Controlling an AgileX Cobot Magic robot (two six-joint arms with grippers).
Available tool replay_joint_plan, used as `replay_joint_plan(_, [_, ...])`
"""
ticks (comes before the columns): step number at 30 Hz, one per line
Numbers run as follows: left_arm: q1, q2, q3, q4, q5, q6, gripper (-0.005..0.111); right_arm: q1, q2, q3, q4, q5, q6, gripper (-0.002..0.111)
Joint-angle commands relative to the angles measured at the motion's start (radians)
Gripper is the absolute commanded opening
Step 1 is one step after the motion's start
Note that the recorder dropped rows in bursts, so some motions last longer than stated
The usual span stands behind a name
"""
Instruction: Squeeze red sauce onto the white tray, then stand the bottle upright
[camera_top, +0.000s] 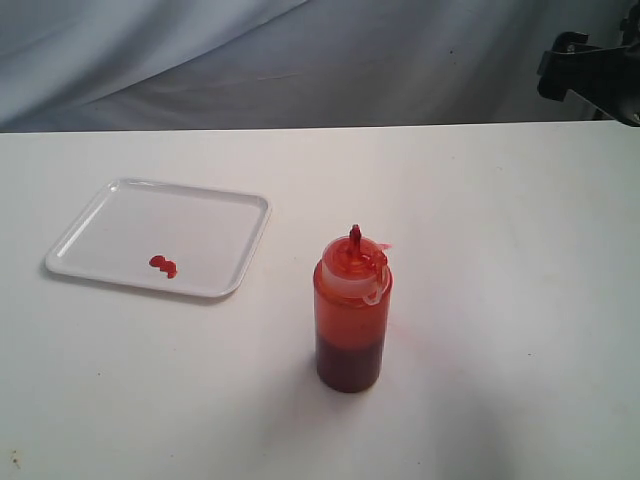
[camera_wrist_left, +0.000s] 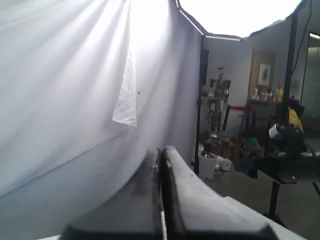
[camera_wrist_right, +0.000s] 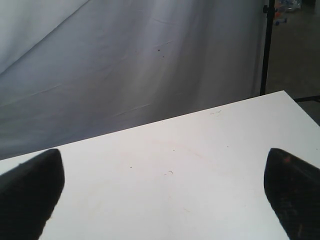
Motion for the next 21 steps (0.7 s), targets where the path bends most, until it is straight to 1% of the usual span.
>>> replay_joint_plan(1, [-0.004, -0.061, 0.007, 0.003, 0.030, -0.050, 0.000, -0.006, -0.009, -0.005, 0.003, -0.006, -0.001, 0.105])
replay_joint_plan(4, [-0.004, -0.076, 0.007, 0.003, 0.033, -0.009, 0.000, -0.006, -0.009, -0.005, 0.003, -0.006, -0.001, 0.105])
replay_joint_plan(5, [-0.004, -0.078, 0.009, -0.041, 0.038, 0.063, 0.000, -0.006, -0.009, -0.005, 0.003, -0.006, -0.001, 0.105])
replay_joint_plan(7, [-0.004, -0.078, 0.027, -0.262, 0.061, 0.323, 0.000, -0.006, -0.009, -0.005, 0.003, -0.006, -0.001, 0.105])
replay_joint_plan(10, [-0.004, -0.078, 0.090, -0.815, 0.160, 0.872, 0.000, -0.006, -0.009, -0.005, 0.003, -0.006, -0.001, 0.105])
replay_joint_plan(11, [-0.004, -0.078, 0.112, -0.983, 0.211, 1.034, 0.000, -0.006, -0.009, -0.005, 0.003, -0.006, -0.001, 0.105])
replay_joint_plan(12, [-0.004, -0.078, 0.133, -1.120, 0.265, 1.173, 0.000, -0.006, -0.009, -0.005, 0.003, -0.006, -0.001, 0.105])
replay_joint_plan(14, [-0.004, -0.078, 0.166, -1.271, 0.351, 1.360, 0.000, -0.006, -0.009, -0.005, 0.003, -0.006, -0.001, 0.105])
replay_joint_plan(15, [-0.004, -0.078, 0.184, -1.313, 0.386, 1.426, 0.000, -0.006, -0.009, -0.005, 0.003, -0.006, -0.001, 0.105])
replay_joint_plan(17, [-0.004, -0.078, 0.216, -1.340, 0.431, 1.479, 0.000, -0.006, -0.009, -0.005, 0.003, -0.006, -0.001, 0.105])
replay_joint_plan(21, [-0.004, -0.078, 0.296, -1.340, 0.450, 1.491, 0.000, -0.006, -0.009, -0.005, 0.003, -0.006, -0.001, 0.105])
